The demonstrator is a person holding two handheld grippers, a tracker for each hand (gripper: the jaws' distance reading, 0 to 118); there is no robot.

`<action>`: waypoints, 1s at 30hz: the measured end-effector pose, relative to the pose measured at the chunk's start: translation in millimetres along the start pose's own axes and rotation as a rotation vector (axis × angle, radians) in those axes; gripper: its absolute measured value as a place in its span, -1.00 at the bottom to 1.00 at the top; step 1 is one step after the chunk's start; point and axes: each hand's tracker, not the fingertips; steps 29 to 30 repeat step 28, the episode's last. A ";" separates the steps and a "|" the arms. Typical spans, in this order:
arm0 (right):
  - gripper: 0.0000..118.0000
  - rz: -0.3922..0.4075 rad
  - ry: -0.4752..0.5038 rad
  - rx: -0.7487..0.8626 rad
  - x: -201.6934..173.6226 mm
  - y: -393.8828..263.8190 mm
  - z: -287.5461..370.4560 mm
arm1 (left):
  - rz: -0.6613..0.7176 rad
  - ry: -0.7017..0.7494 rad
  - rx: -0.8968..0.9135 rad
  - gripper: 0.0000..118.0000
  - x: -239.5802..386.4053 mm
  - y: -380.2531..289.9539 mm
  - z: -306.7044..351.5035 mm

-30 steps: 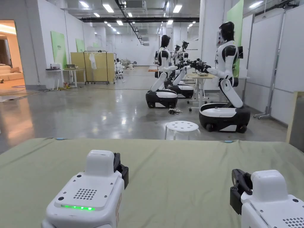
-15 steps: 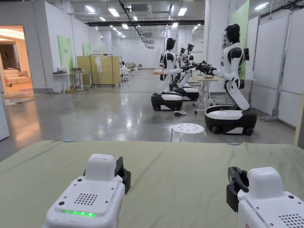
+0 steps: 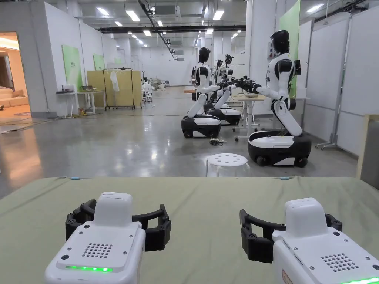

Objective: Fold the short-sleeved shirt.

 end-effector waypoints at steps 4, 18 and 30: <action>0.77 -0.033 -0.018 -0.027 1.5 7.8 0.9 | 0.024 0.007 0.006 1.00 0.2 4.3 3.5; 0.78 -0.007 -0.126 -0.069 -5.0 36.2 9.2 | 0.017 0.010 0.026 1.00 -1.4 13.7 7.9; 0.78 -0.058 -0.134 -0.049 2.6 49.7 17.0 | 0.020 0.005 0.043 1.00 -1.7 20.3 13.4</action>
